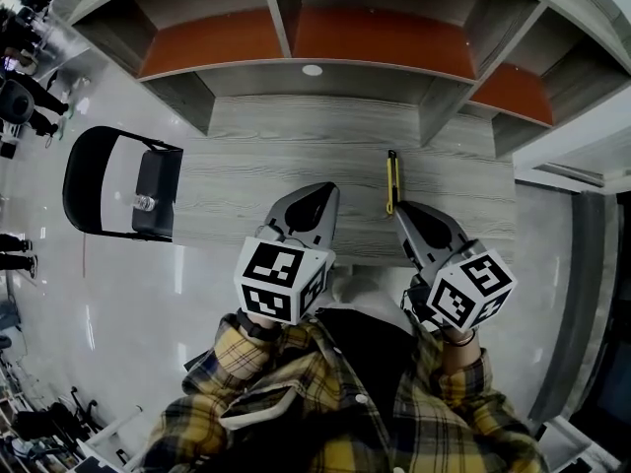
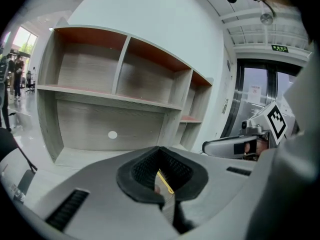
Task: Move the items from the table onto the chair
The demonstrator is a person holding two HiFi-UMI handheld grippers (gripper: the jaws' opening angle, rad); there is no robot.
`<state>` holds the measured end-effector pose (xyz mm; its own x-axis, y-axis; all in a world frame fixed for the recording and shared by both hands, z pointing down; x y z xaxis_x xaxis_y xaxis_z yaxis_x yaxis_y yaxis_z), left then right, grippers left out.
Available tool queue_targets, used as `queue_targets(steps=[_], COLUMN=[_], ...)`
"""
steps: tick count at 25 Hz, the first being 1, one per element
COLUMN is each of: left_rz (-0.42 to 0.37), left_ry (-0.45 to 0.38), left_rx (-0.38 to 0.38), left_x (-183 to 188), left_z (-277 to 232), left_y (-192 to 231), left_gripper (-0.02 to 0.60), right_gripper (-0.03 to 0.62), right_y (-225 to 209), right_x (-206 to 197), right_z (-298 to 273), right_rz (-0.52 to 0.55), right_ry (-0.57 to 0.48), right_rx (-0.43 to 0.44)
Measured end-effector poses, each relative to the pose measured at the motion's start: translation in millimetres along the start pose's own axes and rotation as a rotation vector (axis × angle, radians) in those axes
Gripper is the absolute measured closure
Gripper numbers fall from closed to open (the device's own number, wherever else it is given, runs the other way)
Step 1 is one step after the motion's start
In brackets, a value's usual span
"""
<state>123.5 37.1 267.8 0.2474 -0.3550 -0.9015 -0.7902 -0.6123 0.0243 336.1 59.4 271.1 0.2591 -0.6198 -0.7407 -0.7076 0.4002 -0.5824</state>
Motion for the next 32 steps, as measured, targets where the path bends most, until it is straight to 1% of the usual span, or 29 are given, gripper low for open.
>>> queue_targets(steps=[5, 10, 18, 23, 26, 29, 30, 32], left_rz=[-0.012, 0.022, 0.024, 0.038, 0.055, 0.063, 0.067, 0.078], left_ry=[-0.003, -0.026, -0.015, 0.007, 0.019, 0.035, 0.042, 0.061], left_rx=[-0.018, -0.018, -0.015, 0.002, 0.027, 0.055, 0.066, 0.09], left_x=[1.1, 0.8, -4.4, -10.0, -15.1, -19.6, -21.8, -27.9], left_z=[-2.0, -3.4, -3.2, -0.7, 4.2, 10.2, 12.6, 17.4], left_y=[4.9, 11.6, 21.0, 27.9, 35.5, 43.7, 45.9, 49.8], left_gripper=[0.578, 0.578, 0.578, 0.578, 0.578, 0.578, 0.578, 0.578], right_gripper=[0.576, 0.576, 0.576, 0.574, 0.572, 0.57, 0.558, 0.501], right_y=[4.1, 6.5, 4.1, -8.7, -23.4, -41.3, -48.2, -63.6], right_x=[-0.9, -3.0, -3.0, -9.0, -14.0, -19.6, -22.1, -28.5], right_z=[-2.4, -6.1, -14.7, -27.4, -38.7, -51.0, -54.9, -62.0], right_rz=[-0.001, -0.002, 0.002, 0.018, 0.018, 0.019, 0.009, -0.017], right_ry=[-0.012, -0.015, -0.012, 0.047, 0.094, 0.124, 0.133, 0.153], right_rx=[-0.011, -0.025, -0.047, -0.096, -0.127, -0.178, -0.193, -0.222])
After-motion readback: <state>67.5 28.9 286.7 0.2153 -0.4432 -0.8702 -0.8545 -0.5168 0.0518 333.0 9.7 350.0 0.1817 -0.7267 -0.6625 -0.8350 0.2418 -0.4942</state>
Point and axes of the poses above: the fingertips, and each gripper's own axes: z backward along the fingers, y to its left, x out of its top, the point moved 10 cm from there along z, backward along the fingers, and after that the axes turned 13 degrees about -z, right-handed, at the moved point
